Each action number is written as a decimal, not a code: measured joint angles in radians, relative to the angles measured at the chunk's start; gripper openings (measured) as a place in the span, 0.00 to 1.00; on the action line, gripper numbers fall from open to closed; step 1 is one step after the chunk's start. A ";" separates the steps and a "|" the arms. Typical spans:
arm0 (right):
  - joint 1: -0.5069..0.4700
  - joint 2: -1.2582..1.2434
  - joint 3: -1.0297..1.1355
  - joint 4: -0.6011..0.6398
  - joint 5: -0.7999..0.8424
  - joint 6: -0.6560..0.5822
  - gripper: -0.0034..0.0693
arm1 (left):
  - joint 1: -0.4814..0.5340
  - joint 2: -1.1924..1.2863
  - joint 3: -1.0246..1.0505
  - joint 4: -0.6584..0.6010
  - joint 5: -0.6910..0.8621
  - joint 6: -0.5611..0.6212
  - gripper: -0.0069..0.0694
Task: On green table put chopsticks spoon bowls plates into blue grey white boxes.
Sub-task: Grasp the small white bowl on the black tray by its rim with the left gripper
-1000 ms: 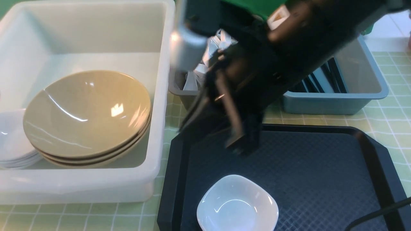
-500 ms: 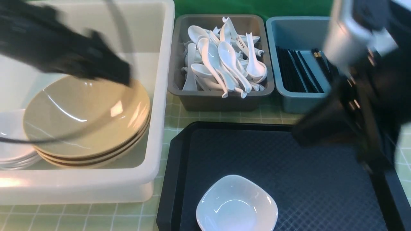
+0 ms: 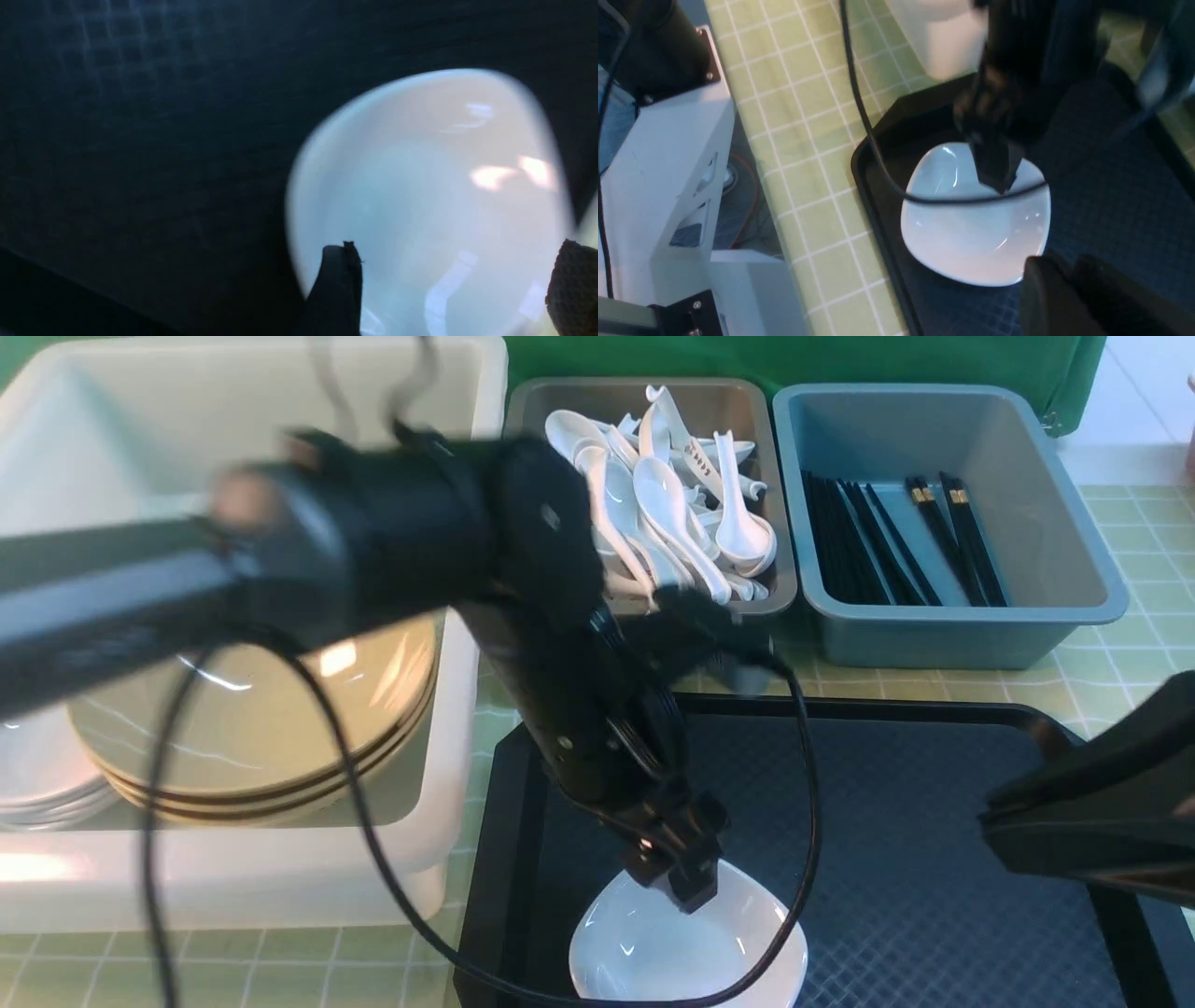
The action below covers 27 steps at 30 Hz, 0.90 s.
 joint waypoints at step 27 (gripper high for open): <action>0.000 -0.017 0.000 0.006 0.023 -0.005 0.20 | 0.113 0.162 -0.092 -0.174 0.142 0.070 0.11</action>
